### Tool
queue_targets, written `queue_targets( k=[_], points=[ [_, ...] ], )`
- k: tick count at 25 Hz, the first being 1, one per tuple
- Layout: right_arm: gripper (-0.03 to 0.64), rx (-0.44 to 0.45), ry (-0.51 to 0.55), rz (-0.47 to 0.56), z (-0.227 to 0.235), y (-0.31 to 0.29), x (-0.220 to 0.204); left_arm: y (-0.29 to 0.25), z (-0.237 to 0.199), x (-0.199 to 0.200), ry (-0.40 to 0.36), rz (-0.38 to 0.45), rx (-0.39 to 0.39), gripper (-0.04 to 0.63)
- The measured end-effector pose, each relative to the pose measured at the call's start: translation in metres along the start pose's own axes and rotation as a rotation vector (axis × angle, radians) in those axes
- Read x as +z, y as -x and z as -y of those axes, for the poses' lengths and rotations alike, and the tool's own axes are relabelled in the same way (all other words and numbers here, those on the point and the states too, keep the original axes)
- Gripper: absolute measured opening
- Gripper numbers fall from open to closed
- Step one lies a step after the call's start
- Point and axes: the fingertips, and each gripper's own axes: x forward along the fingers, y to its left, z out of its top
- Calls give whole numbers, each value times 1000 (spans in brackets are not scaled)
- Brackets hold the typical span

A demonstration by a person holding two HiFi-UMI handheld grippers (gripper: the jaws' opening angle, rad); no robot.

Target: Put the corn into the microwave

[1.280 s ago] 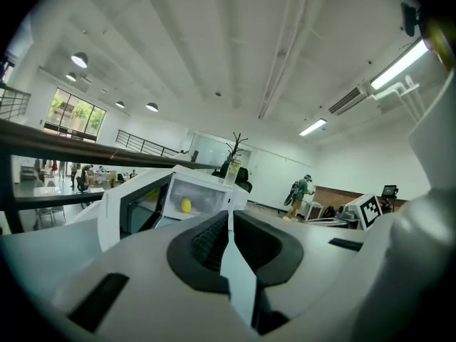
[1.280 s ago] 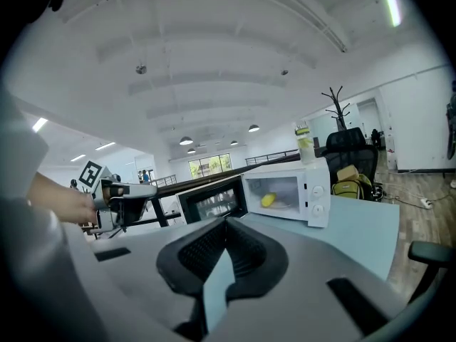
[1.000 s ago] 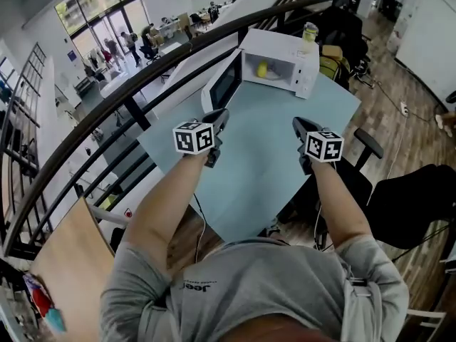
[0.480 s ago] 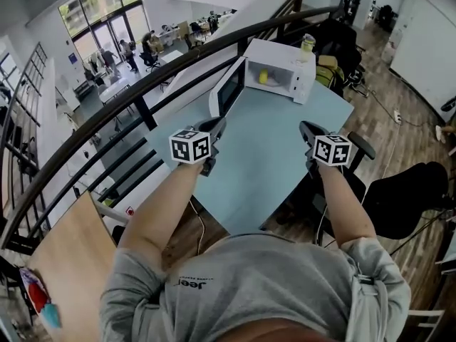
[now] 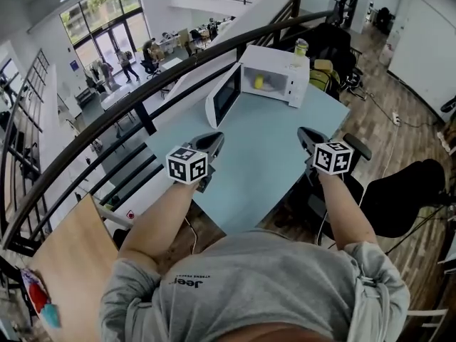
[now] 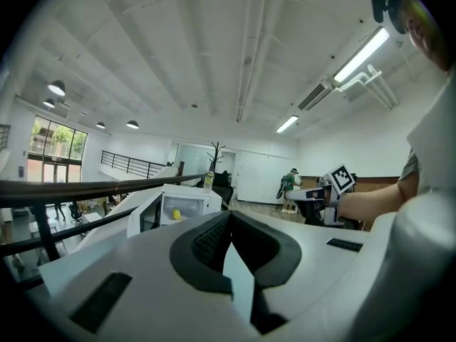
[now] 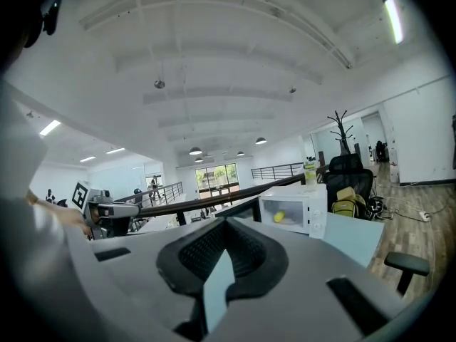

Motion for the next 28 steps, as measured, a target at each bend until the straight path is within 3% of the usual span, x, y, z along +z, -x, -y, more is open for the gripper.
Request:
queue_targets(
  k=[9, 16, 23, 28],
  points=[
    [18, 98, 27, 14, -1, 45, -3, 13, 54, -21, -32, 3, 41, 18],
    [18, 203, 41, 2, 18, 78, -3, 8, 114, -11, -55, 39, 109, 18],
    [18, 299, 54, 3, 40, 111, -8, -5, 164, -27, 14, 64, 178, 18],
    [17, 334, 65, 7, 45, 127, -13, -14, 189, -28, 11, 64, 182, 18]
  ],
)
